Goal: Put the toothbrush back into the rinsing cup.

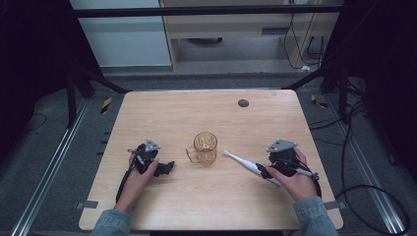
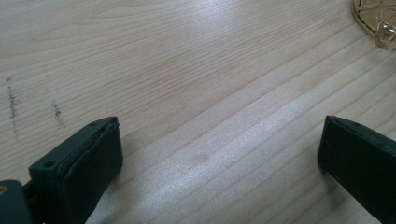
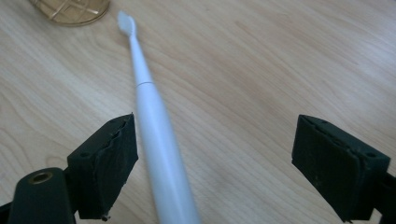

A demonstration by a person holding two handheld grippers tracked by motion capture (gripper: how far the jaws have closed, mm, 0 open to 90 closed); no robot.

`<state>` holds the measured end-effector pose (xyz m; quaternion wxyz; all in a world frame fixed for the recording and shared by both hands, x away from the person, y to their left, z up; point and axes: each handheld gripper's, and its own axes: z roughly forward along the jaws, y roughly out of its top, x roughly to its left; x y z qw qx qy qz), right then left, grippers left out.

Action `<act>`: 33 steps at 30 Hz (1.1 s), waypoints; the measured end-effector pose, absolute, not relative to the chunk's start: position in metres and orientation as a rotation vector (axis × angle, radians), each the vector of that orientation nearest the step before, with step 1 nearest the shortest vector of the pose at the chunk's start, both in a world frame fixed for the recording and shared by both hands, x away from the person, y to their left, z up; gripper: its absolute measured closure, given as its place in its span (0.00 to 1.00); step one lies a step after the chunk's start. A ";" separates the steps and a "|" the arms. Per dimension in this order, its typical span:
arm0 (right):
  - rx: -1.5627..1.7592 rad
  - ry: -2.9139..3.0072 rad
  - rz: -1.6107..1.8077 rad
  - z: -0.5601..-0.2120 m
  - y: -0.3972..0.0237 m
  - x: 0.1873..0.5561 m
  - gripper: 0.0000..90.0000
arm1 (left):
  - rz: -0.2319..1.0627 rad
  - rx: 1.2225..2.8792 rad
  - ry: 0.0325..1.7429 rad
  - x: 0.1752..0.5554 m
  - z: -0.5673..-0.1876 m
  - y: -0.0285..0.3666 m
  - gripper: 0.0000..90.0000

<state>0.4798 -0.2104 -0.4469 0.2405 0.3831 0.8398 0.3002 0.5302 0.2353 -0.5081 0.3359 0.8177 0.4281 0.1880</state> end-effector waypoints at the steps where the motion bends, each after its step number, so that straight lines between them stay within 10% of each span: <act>1: 1.042 2.310 0.810 -0.447 -0.207 0.479 0.17 | 0.491 2.132 1.116 0.530 -0.508 0.235 0.00; 33: 1.083 2.503 0.482 -0.435 -0.150 0.517 0.32 | 0.495 2.121 1.136 0.535 -0.508 0.234 0.00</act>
